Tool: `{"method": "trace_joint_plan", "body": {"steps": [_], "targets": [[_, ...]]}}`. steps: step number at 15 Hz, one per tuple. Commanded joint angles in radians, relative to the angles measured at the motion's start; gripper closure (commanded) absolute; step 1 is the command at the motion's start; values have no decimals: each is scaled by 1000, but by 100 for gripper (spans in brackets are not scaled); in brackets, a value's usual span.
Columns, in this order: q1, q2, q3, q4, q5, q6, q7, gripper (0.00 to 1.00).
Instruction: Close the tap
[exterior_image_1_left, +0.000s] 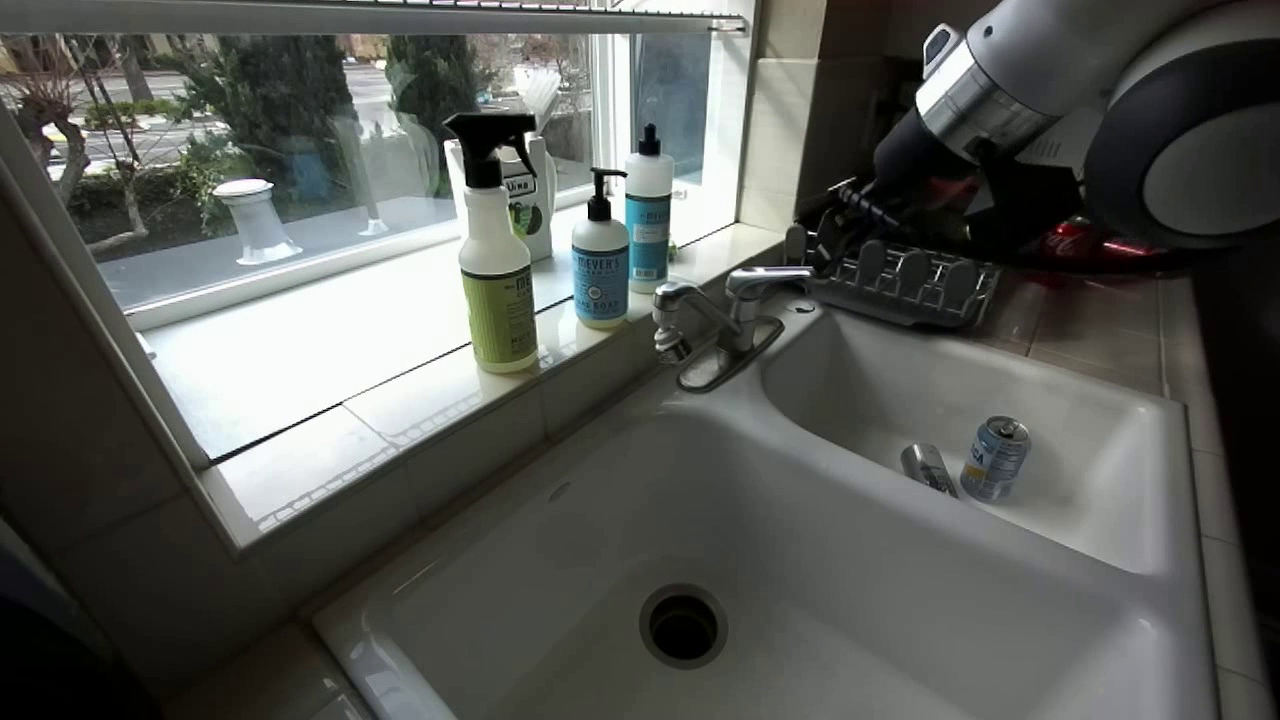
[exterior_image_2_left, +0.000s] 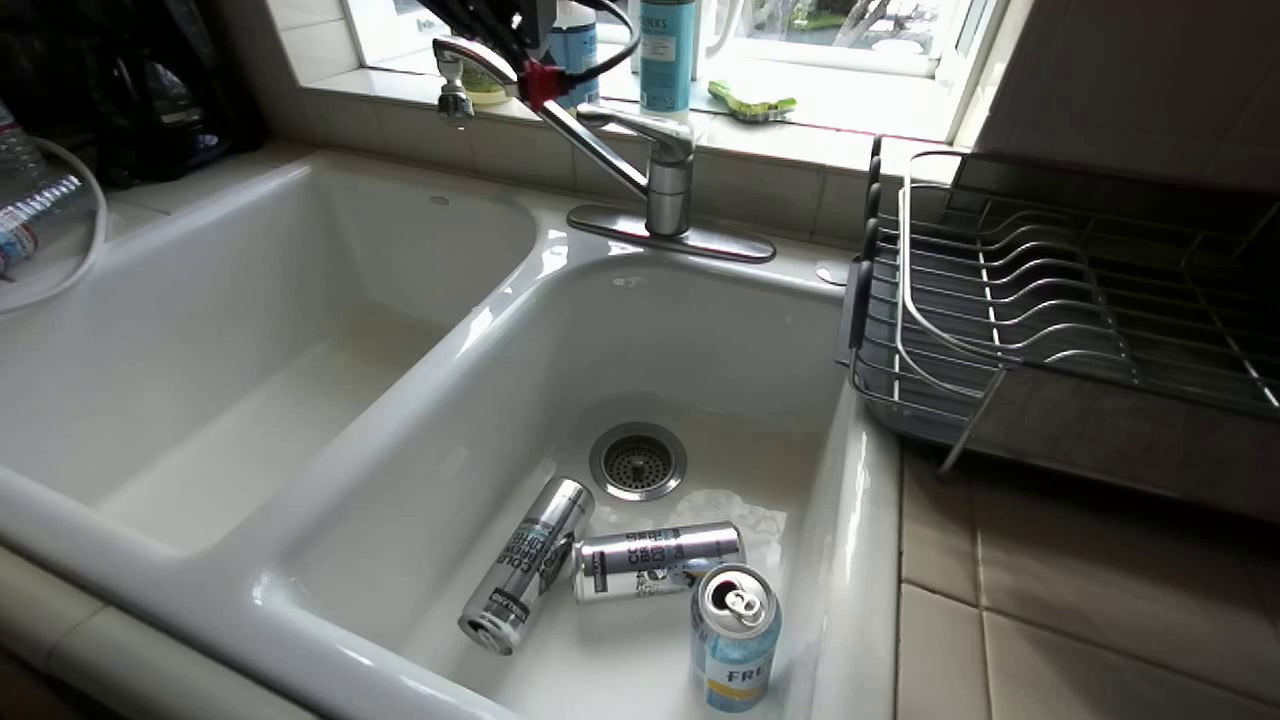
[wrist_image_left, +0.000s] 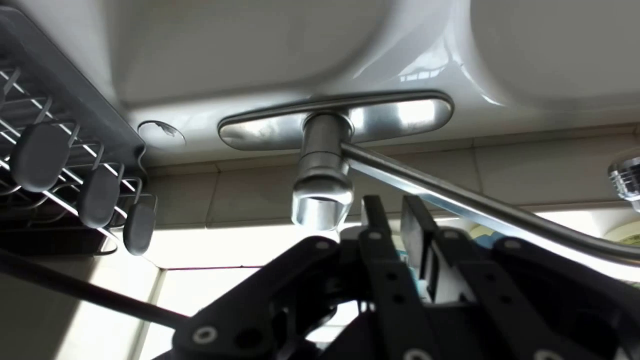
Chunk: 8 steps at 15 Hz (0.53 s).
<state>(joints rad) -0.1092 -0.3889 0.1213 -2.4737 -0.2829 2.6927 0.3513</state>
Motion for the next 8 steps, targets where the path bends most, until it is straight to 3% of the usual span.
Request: {"method": "trace_joint_plan", "body": {"steps": [1, 8], "targets": [[47, -112, 27, -55, 52, -123, -34, 52], [138, -275, 83, -107, 80, -312, -52, 1]]}}
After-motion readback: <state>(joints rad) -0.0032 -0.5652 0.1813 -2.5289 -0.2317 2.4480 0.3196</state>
